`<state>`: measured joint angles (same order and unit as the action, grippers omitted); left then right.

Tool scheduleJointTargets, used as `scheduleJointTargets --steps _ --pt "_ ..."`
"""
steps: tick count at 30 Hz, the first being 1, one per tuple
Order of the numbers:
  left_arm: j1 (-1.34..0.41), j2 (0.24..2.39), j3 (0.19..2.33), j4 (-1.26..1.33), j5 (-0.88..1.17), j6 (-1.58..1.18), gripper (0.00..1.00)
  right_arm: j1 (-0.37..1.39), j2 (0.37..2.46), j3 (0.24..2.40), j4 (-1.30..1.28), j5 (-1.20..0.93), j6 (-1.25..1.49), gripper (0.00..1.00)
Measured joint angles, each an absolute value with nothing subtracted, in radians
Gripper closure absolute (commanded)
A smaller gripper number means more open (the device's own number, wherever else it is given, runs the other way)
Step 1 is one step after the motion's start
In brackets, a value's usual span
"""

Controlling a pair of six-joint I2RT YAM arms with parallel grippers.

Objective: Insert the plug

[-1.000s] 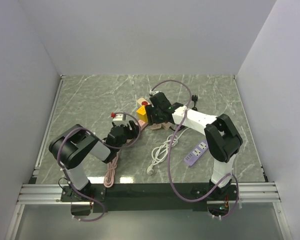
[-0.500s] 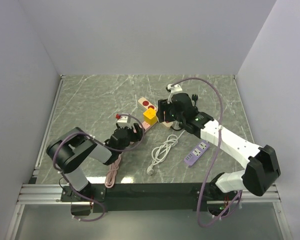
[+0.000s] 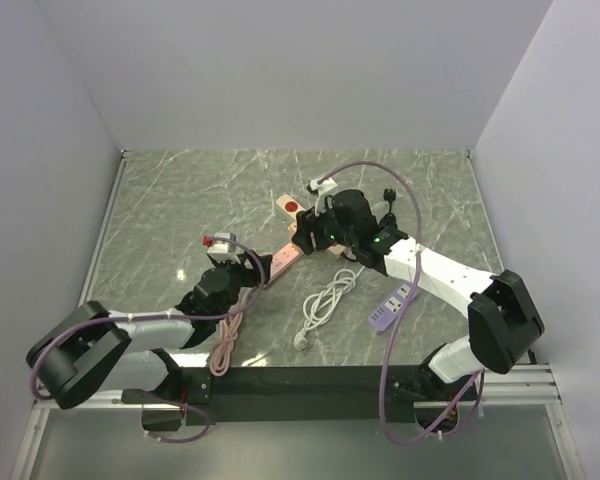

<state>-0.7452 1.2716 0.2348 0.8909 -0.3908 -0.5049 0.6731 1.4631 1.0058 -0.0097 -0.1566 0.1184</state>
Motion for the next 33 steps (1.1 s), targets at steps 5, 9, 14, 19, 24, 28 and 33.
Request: scheduleJointTargets --steps 5,9,14,19,24,28,33 --pt "-0.746 1.228 0.234 0.784 -0.442 -0.529 0.24 0.700 1.472 1.000 0.053 -0.233 0.066 1.00" --pt "-0.746 1.243 0.234 0.744 -0.448 -0.546 0.24 0.714 1.525 1.004 0.101 -0.290 0.038 1.00" --pt "-0.730 1.317 0.234 0.732 -0.442 -0.570 0.25 0.722 1.612 1.016 0.106 -0.330 0.001 1.00" --pt "-0.705 1.390 0.234 0.739 -0.430 -0.591 0.26 0.728 1.663 1.028 0.110 -0.351 -0.022 1.00" --pt "-0.690 1.427 0.236 0.767 -0.416 -0.601 0.26 0.734 1.703 1.062 0.126 -0.358 -0.036 1.00" --pt "-0.684 1.446 0.240 0.788 -0.411 -0.611 0.26 0.746 1.732 1.078 0.133 -0.353 -0.050 1.00" --pt "-0.682 1.452 0.247 0.787 -0.406 -0.614 0.27 0.760 1.775 1.087 0.138 -0.343 -0.055 1.00"
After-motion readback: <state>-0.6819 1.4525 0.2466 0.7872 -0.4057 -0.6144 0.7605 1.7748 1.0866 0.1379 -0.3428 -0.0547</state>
